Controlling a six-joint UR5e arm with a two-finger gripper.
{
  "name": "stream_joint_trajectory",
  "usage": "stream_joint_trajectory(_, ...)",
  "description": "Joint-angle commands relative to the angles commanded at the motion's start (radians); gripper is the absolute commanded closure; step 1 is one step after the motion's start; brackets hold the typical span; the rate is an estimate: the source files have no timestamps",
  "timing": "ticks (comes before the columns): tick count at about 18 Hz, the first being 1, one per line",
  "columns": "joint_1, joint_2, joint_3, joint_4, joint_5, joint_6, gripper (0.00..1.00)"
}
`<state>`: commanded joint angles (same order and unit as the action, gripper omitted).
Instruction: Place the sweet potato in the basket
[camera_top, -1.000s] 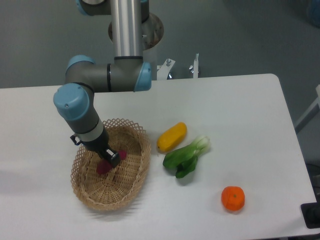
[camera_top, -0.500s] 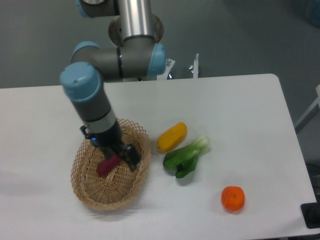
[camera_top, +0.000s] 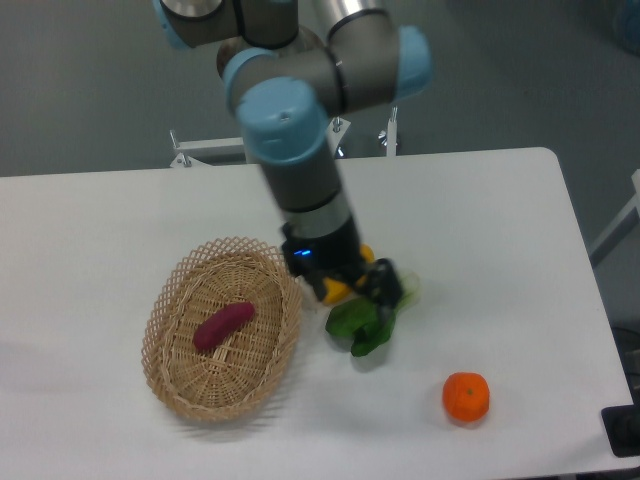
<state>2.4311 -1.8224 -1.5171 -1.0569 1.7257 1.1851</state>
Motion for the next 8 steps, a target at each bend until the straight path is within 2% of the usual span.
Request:
stream_joint_trajectory(5, 0.109, 0.037, -0.006, -0.046, -0.113, 0.235, 0.0)
stream_joint_trajectory(8, 0.129, 0.049, -0.009, -0.049, -0.132, 0.286, 0.0)
